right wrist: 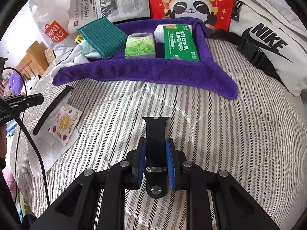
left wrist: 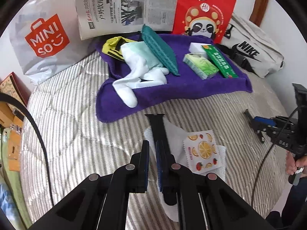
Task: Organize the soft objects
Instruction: 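Lower the black strap onto the bed and open the left tool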
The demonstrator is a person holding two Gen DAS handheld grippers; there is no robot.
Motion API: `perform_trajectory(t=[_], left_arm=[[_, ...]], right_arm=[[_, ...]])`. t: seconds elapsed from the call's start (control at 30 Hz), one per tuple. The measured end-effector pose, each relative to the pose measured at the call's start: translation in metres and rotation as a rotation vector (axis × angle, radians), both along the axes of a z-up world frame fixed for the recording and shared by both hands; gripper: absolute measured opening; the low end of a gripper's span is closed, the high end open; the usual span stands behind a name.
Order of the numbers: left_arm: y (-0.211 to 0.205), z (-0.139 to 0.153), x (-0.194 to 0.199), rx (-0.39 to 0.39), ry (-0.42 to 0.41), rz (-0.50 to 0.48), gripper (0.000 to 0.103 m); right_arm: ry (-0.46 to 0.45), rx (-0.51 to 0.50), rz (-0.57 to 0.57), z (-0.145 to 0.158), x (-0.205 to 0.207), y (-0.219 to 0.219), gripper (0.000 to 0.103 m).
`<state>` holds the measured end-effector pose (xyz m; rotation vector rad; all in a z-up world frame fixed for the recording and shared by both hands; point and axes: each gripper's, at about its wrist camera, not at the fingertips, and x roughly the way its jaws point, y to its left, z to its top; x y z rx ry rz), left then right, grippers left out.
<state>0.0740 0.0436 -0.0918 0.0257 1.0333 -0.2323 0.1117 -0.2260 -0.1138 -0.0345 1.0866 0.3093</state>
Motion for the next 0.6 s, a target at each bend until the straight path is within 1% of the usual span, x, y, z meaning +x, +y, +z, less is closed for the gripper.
perform_trajectory(t=[0.03,0.07,0.1,0.13,0.17,0.2,0.23,0.33,0.37,0.43,0.47,0.5,0.53,0.57,0.6], left_arm=[[-0.002,-0.002,-0.001,-0.01,0.011,-0.014,0.008],[-0.006,-0.005,-0.002,0.004,0.018,-0.019,0.008],[-0.01,-0.006,-0.003,0.037,0.011,-0.015,0.011],[-0.013,-0.007,-0.004,0.056,0.008,-0.017,0.018],[-0.016,-0.009,-0.004,0.068,0.007,-0.02,0.022],[-0.018,-0.01,-0.004,0.073,0.009,-0.018,0.031],[-0.02,-0.011,-0.003,0.082,0.012,-0.015,0.038],[-0.028,-0.015,0.0,0.102,0.017,-0.024,0.038],[-0.031,-0.017,0.001,0.12,0.022,-0.029,0.038],[-0.035,-0.023,0.002,0.191,0.032,-0.023,0.037],[-0.036,-0.027,0.003,0.223,0.035,-0.018,0.033],[-0.033,-0.029,0.003,0.227,0.037,-0.014,0.022],[-0.03,-0.03,0.003,0.206,0.04,-0.011,0.02],[-0.025,-0.03,0.004,0.17,0.044,-0.001,0.02],[-0.022,-0.03,0.005,0.15,0.048,0.001,0.02]], right_arm=[[0.002,-0.001,0.0,-0.001,0.0,0.001,0.021],[0.005,-0.001,0.0,-0.001,0.0,0.001,0.021],[0.005,-0.001,0.001,-0.001,0.001,0.002,0.021],[0.004,-0.001,0.001,-0.001,0.001,0.002,0.021],[0.004,-0.001,0.002,-0.001,0.0,0.002,0.021],[0.003,-0.002,0.003,-0.001,0.0,0.002,0.021],[0.003,-0.002,0.004,-0.001,0.001,0.002,0.021],[0.003,0.0,0.006,0.0,0.001,0.003,0.021],[0.001,0.001,0.006,0.0,0.0,0.003,0.021],[0.001,0.002,0.009,0.001,0.0,0.004,0.021],[0.0,0.002,0.009,0.001,-0.001,0.004,0.021],[-0.001,0.004,0.008,0.002,-0.001,0.004,0.021],[-0.001,0.006,0.008,0.002,-0.002,0.003,0.021],[-0.001,0.005,0.009,0.002,-0.002,0.003,0.021],[-0.002,0.004,0.008,0.002,-0.002,0.002,0.021]])
